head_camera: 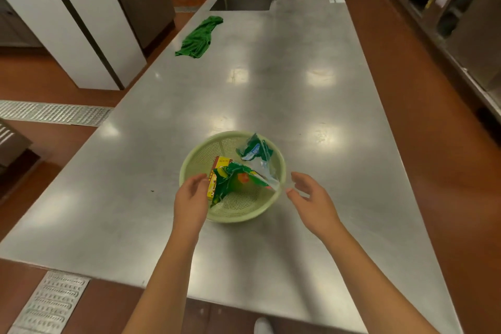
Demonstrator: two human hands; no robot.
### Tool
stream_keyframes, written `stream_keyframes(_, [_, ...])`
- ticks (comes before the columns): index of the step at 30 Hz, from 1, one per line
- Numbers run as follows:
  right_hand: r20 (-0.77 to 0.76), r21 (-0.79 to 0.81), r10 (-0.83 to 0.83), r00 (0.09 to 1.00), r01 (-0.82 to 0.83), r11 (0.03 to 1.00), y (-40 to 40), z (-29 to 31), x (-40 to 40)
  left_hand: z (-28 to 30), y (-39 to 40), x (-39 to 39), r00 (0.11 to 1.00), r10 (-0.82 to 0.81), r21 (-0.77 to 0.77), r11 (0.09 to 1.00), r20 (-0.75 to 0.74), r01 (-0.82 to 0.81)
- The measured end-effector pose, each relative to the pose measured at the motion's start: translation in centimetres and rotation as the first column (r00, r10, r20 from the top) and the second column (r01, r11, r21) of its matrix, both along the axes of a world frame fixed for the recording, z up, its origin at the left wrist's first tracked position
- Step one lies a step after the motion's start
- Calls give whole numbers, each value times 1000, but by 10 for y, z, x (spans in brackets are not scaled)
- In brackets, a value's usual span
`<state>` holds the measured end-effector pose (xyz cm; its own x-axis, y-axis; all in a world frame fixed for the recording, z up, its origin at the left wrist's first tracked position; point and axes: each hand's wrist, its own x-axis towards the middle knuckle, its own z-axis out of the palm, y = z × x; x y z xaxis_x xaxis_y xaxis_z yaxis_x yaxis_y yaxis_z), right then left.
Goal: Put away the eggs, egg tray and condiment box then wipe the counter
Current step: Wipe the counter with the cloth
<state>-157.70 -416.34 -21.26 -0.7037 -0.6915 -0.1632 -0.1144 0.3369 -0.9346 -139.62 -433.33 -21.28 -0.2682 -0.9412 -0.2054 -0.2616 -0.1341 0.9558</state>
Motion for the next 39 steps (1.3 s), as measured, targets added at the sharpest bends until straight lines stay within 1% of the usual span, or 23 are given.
stream_keyframes(3, [36, -43, -24, 999, 26, 999, 21, 15, -7, 17, 26, -14, 997, -19, 15, 1000, -70, 20])
stream_keyframes(6, [134, -108, -37, 990, 52, 993, 49, 35, -16, 37, 56, -34, 986, -39, 78, 996, -162, 52])
stream_keyframes(8, [172, -144, -52, 984, 77, 987, 72, 48, -23, 50, 79, -49, 979, -51, 97, 993, -195, 71])
stream_keyframes(12, [233, -197, -102, 967, 149, 969, 126, 70, -45, 69, 135, -82, 968, -121, 61, 989, -220, 138])
stream_keyframes(15, [251, -217, -131, 959, 187, 958, 176, 82, -67, 80, 183, -117, 950, -167, 75, 978, -264, 193])
stream_keyframes(18, [256, -242, -194, 947, 257, 936, 232, 93, -93, 91, 237, -161, 925, -259, 54, 957, -277, 284])
stream_keyframes(21, [257, -252, -288, 923, 351, 902, 294, 103, -120, 100, 298, -206, 881, -363, 24, 921, -304, 388])
stream_keyframes(26, [272, -245, -436, 858, 500, 831, 407, 120, -158, 116, 406, -275, 751, -580, -46, 800, -314, 598])
stream_keyframes(30, [267, -257, -562, 783, 620, 741, 495, 135, -179, 133, 487, -327, 617, -728, -88, 665, -299, 742])
stream_keyframes(32, [269, -266, -627, 731, 682, 681, 534, 140, -188, 140, 524, -349, 535, -794, -108, 582, -290, 806])
stream_keyframes(34, [276, -273, -697, 662, 749, 603, 567, 143, -195, 145, 559, -367, 450, -846, -123, 499, -286, 858])
stream_keyframes(36, [277, -278, -759, 590, 805, 524, 596, 141, -200, 148, 590, -384, 369, -882, -120, 417, -292, 901])
stream_keyframes(39, [283, -273, -811, 511, 854, 443, 631, 135, -208, 146, 630, -407, 272, -910, -111, 319, -312, 941])
